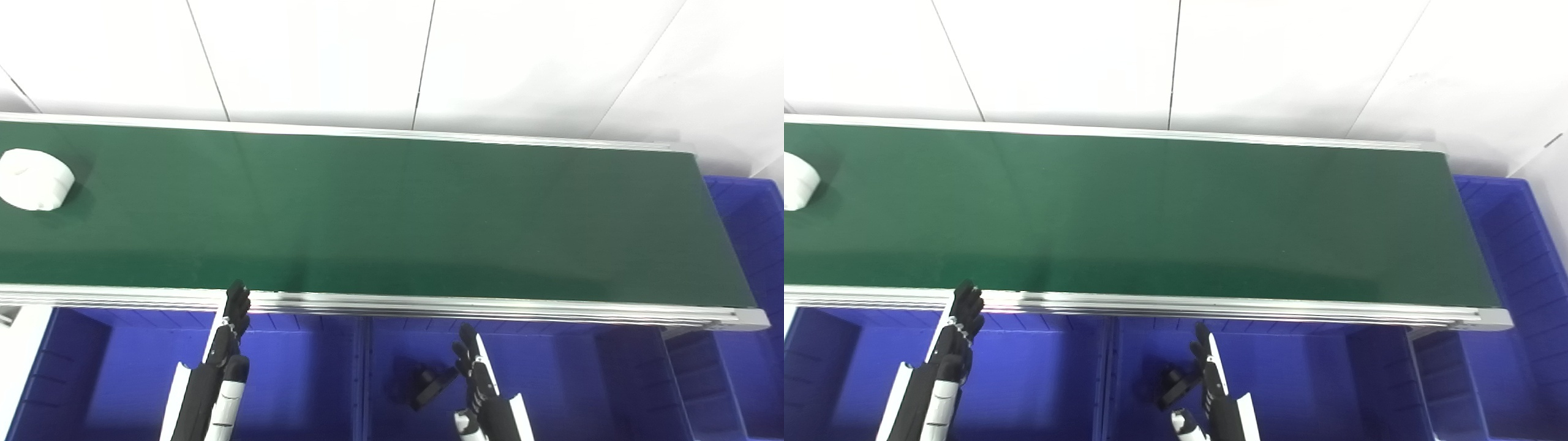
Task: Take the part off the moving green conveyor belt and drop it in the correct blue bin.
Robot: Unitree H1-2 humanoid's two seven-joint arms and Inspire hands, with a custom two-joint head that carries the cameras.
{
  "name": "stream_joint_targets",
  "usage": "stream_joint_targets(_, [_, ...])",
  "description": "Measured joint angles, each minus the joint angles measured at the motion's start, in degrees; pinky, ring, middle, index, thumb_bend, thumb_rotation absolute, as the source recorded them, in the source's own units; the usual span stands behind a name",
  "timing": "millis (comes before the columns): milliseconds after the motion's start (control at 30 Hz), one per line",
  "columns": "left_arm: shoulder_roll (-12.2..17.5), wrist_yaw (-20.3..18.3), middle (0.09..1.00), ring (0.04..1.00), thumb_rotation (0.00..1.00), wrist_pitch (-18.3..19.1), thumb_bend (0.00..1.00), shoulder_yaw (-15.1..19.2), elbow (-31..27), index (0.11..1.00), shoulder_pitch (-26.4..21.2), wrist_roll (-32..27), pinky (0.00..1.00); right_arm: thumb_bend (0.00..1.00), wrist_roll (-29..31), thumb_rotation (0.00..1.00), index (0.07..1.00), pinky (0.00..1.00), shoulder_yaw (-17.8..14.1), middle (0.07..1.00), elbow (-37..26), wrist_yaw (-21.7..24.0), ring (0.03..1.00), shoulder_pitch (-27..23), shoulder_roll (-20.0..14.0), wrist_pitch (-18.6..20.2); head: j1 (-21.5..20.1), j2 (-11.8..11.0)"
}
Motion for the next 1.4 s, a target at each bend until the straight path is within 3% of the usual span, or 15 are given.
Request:
stream_joint_targets(200, [0.0, -0.1, 1.0, 1.0, 1.0, 2.2, 0.62, -0.6, -1.4, 1.0, 0.4, -0.7, 1.0, 0.87, 0.1, 0.98, 1.0, 1.0, 0.1, 1.0, -0.3, 0.4, 0.994, 0.2, 0.0, 2.0, 0.2, 0.3])
stream_joint_targets(833, [0.2, -0.1, 1.0, 1.0, 1.0, 2.2, 0.61, -1.5, -1.1, 1.0, 0.6, -1.6, 1.0, 0.85, 0.3, 0.98, 1.0, 1.0, 0.1, 1.0, -0.5, 0.4, 0.996, 0.3, -0.1, 2.3, 2.5, -0.8])
stream_joint_targets(1133, [-0.3, 0.2, 1.0, 1.0, 1.0, 0.0, 0.6, -2.3, 0.7, 1.0, 0.9, 0.4, 1.0, 0.85, 1.1, 0.99, 1.0, 1.0, 0.2, 1.0, -0.4, 0.5, 0.996, 0.3, -0.2, 2.2, 5.4, -3.7])
stream_joint_targets(1267, [-0.7, 0.3, 1.0, 1.0, 1.0, -1.8, 0.55, -2.7, 2.2, 1.0, 0.9, 0.9, 1.0, 0.85, 1.6, 1.0, 1.0, 1.0, 0.1, 1.0, -0.3, 0.5, 1.0, 0.3, -0.2, 2.0, 8.8, -6.4])
stream_joint_targets(1333, [-1.1, 0.6, 1.0, 1.0, 1.0, -2.6, 0.55, -2.9, 3.6, 1.0, 0.9, 1.6, 1.0, 0.85, 2.5, 1.0, 1.0, 1.0, 0.1, 1.0, 0.0, 0.5, 1.0, 0.3, -0.3, 1.6, 8.8, -6.4])
stream_joint_targets(1367, [-1.3, 0.7, 1.0, 1.0, 1.0, -3.2, 0.55, -3.1, 4.4, 1.0, 0.9, 2.2, 1.0, 0.85, 2.9, 1.0, 1.0, 1.0, 0.0, 1.0, 0.2, 0.6, 1.0, 0.2, -0.4, 1.2, 11.9, -8.6])
stream_joint_targets(1400, [-1.6, 0.9, 1.0, 1.0, 1.0, -3.6, 0.56, -3.3, 5.1, 1.0, 0.9, 2.4, 1.0, 0.85, 3.3, 1.0, 1.0, 1.0, 0.0, 1.0, 0.3, 0.6, 1.0, 0.2, -0.4, 0.9, 12.0, -8.6])
